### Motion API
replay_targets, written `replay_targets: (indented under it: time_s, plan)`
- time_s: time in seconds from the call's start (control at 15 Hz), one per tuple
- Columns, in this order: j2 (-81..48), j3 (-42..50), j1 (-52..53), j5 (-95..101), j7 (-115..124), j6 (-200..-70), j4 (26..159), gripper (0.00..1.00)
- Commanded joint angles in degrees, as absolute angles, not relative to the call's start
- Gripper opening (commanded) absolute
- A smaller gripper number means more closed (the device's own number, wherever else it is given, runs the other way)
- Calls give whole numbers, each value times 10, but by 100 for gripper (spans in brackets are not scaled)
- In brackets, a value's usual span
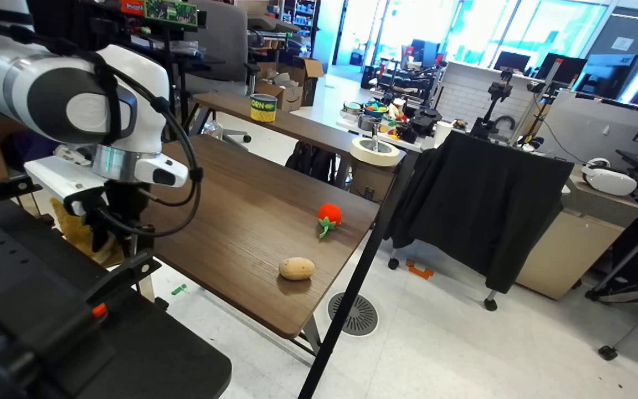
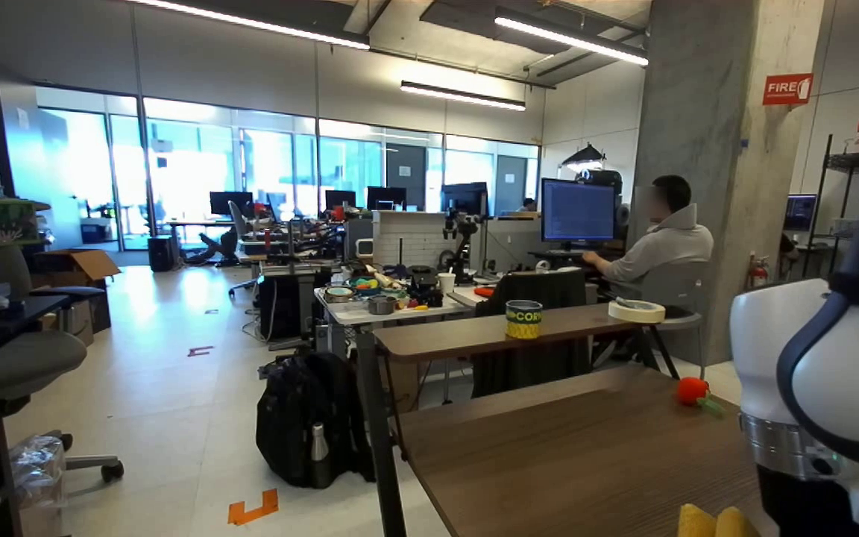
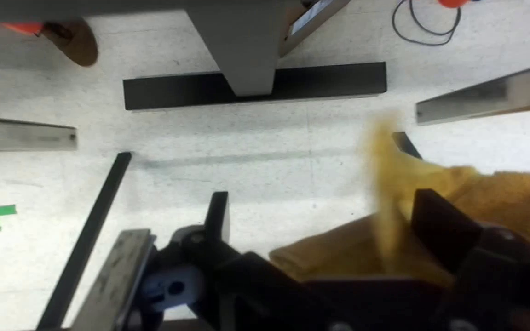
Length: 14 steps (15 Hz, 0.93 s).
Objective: Take the red plushie to the right, then put the brown plushie in the corner toward you, and lastly, use the yellow towel to clean the table.
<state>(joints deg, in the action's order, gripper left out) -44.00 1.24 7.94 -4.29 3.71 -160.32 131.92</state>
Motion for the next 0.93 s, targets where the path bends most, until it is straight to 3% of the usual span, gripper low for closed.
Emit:
replay_targets:
  time_s: [0.0,0.27,0.33,0.47,0.87]
  plan:
    - [-434,10,9,-53,31,-1593,1314,100]
    - [-390,-54,-77,-82,-12,-1567,1336,100]
    - [-374,-89,-114,-103,-33,-1556,1343,75]
    - [-332,-151,-172,-156,-75,-1517,1358,66]
    - [-225,-245,-239,-391,-194,-1492,1348,19]
